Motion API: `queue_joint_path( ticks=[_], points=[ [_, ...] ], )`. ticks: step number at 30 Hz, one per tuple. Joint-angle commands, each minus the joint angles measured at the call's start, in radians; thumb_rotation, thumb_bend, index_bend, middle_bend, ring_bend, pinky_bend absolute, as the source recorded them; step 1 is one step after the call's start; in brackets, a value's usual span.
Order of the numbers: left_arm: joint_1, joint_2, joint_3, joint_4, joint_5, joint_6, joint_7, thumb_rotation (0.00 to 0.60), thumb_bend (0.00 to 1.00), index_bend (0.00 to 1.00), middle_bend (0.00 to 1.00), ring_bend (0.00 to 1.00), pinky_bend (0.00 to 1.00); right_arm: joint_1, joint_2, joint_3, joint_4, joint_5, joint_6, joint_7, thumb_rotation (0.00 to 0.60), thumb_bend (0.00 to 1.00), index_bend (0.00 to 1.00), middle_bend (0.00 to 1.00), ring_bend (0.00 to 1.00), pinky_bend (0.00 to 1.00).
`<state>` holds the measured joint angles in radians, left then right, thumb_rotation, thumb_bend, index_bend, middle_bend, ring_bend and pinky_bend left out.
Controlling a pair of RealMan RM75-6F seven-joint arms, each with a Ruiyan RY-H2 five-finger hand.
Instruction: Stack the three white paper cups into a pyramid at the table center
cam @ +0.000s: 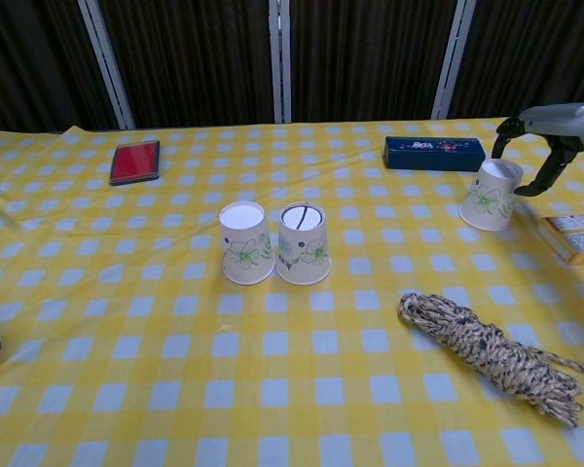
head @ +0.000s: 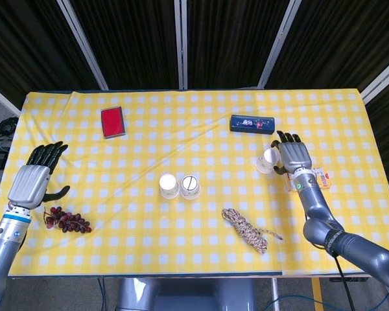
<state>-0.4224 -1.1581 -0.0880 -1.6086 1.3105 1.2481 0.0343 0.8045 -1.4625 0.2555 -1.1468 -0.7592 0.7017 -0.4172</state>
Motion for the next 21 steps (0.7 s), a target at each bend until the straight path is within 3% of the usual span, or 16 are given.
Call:
queue_joint_path(
  ticks=[1, 9, 21],
  points=[
    [0.001, 0.000, -0.003, 0.002, -0.002, -0.002, -0.004, 0.600, 0.27, 0.00, 0.00, 0.00, 0.00, 0.005, -0.014, -0.004, 0.018, -0.013, 0.004, 0.011, 0.600, 0.24, 0.38, 0.07, 0.00, 0.00],
    [0.003, -0.002, -0.010, 0.010, -0.001, -0.012, -0.014, 0.600, 0.27, 0.00, 0.00, 0.00, 0.00, 0.004, -0.019, 0.000, -0.019, -0.093, 0.068, 0.052, 0.600, 0.26, 0.45, 0.13, 0.00, 0.00],
    [0.009, 0.004, -0.019, 0.016, 0.002, -0.024, -0.037, 0.600, 0.27, 0.00, 0.00, 0.00, 0.00, 0.037, 0.097, 0.058, -0.384, -0.147, 0.213, -0.035, 0.600, 0.26, 0.46, 0.13, 0.00, 0.00]
  ],
)
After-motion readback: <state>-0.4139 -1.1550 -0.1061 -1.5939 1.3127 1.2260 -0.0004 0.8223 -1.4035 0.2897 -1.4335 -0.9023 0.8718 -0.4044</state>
